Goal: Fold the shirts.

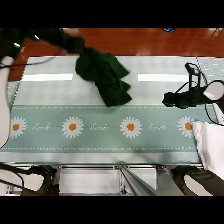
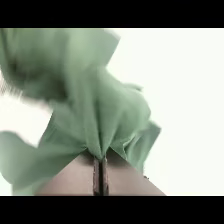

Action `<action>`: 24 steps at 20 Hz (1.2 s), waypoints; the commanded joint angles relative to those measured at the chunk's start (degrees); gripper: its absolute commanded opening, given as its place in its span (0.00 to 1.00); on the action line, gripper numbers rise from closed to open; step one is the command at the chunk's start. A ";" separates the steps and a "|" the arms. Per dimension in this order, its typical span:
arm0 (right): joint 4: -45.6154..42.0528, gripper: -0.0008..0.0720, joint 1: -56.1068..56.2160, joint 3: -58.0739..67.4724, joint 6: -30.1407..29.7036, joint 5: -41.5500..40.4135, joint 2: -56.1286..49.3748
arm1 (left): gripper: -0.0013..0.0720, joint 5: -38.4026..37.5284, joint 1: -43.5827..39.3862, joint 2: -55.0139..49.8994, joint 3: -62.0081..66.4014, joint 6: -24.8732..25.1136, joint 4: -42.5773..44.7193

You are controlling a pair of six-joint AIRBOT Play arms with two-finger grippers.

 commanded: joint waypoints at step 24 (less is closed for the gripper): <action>1.51 0.57 -0.02 0.00 0.81 5.03 21.64 | 0.04 38.58 -30.97 44.74 -55.25 -6.40 -5.49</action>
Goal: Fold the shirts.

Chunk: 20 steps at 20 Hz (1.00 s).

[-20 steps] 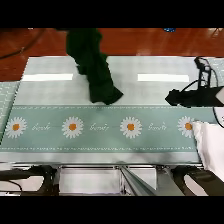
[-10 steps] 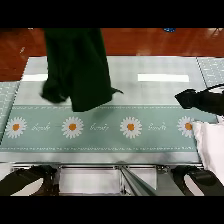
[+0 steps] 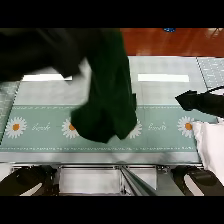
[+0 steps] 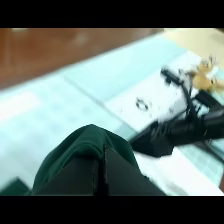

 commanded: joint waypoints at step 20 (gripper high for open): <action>6.45 0.57 -36.24 -7.48 -9.01 -0.92 -8.46 | 0.71 -29.49 38.27 -0.70 -33.64 -2.10 -1.53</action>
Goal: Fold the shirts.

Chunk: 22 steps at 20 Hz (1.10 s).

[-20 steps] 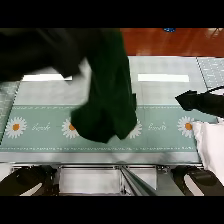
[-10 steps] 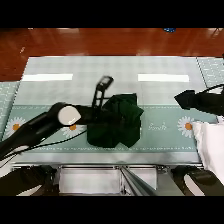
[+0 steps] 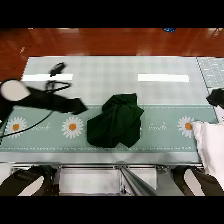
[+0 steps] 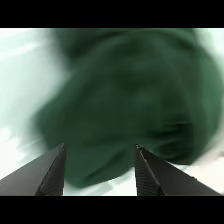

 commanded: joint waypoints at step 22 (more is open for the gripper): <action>24.83 0.57 13.79 -20.52 -12.94 3.37 -6.99 | 0.04 19.43 -5.49 -14.45 -23.61 11.85 -33.07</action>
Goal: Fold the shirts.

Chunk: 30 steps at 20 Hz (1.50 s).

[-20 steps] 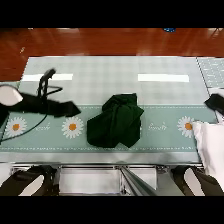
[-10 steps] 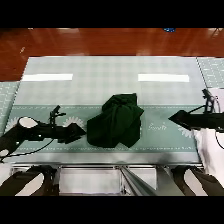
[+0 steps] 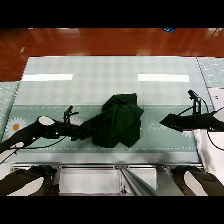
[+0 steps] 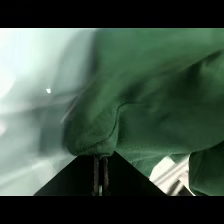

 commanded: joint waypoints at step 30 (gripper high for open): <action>1.40 0.04 8.13 71.69 -0.66 9.20 -4.28 | 0.04 -9.29 23.93 24.59 57.31 4.87 -0.85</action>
